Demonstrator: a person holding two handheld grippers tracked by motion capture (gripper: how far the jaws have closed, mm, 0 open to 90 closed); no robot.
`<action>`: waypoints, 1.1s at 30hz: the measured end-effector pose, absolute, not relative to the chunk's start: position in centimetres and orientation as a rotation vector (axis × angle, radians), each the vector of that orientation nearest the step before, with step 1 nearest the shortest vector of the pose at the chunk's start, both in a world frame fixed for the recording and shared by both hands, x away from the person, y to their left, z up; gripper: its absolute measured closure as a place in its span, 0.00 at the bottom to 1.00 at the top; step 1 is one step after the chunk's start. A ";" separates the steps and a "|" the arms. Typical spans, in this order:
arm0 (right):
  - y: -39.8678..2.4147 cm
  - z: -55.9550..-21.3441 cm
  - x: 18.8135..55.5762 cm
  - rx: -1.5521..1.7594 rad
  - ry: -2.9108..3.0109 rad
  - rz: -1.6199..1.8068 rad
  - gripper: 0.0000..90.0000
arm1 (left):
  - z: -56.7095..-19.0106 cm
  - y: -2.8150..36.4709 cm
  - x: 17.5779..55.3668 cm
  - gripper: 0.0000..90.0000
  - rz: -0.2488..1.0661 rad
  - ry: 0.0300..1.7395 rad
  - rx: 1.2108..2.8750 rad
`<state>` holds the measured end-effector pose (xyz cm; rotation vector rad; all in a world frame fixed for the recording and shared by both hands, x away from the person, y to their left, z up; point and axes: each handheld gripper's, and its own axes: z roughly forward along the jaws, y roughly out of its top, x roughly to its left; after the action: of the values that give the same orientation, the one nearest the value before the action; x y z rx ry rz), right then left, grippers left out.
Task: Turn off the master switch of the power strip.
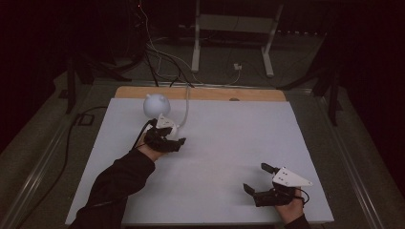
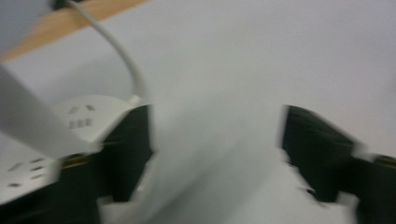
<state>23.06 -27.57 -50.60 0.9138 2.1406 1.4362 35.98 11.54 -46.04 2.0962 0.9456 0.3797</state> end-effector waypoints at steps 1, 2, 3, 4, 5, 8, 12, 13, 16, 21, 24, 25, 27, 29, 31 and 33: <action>-27.6 -50.6 23.1 0.915 2.140 1.437 0.00 | -46.0 11.6 35.9 0.19 0.361 0.941 2.091; -27.6 -50.6 23.1 0.915 2.140 1.438 0.00 | -45.8 11.6 35.8 0.16 0.333 0.928 2.087; -27.6 -50.6 23.1 0.917 2.139 1.439 0.00 | -45.8 11.6 35.7 0.11 0.307 0.920 2.092; -27.6 -50.6 23.1 0.918 2.138 1.441 0.00 | -45.7 11.5 35.6 0.05 0.273 0.911 2.101; -27.6 -50.6 23.1 0.918 2.138 1.442 0.00 | -45.7 11.5 35.4 0.00 0.263 0.899 2.102; -27.6 -50.6 23.1 0.914 2.142 1.442 0.00 | -45.5 11.5 34.9 0.00 0.261 0.876 2.103; -27.6 -50.6 23.1 0.914 2.140 1.444 0.00 | -45.1 11.8 34.5 0.00 0.243 0.853 2.094; -27.6 -50.5 23.0 0.914 2.139 1.447 0.00 | -45.1 12.0 34.3 0.00 0.247 0.851 2.090; -27.5 -50.5 23.0 0.913 2.139 1.447 0.00 | -45.0 12.4 33.9 0.00 0.223 0.835 2.088; -27.5 -50.6 23.1 0.914 2.143 1.443 0.00 | -45.2 13.5 33.2 0.00 0.205 0.812 2.077; -27.5 -50.6 23.1 0.914 2.143 1.443 0.00 | -45.3 14.0 32.8 0.00 0.195 0.805 2.075; -27.5 -50.6 23.1 0.915 2.142 1.442 0.00 | -45.3 14.1 32.6 0.00 0.193 0.797 2.078; -27.5 -50.6 23.1 0.915 2.142 1.441 0.00 | -45.4 14.4 32.2 0.00 0.196 0.793 2.079; -27.5 -50.6 23.0 0.912 2.144 1.439 0.00 | -45.5 14.7 31.9 0.00 0.191 0.790 2.078; -27.5 -50.6 23.0 0.913 2.145 1.438 0.00 | -45.7 15.0 31.6 0.00 0.198 0.788 2.089; -27.5 -50.5 23.0 0.910 2.143 1.439 0.00 | -45.9 15.2 31.2 0.00 0.209 0.787 2.097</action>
<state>23.02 -27.49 -50.54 0.9098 2.1428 1.4389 31.20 15.16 -45.88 2.0967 0.7869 0.2089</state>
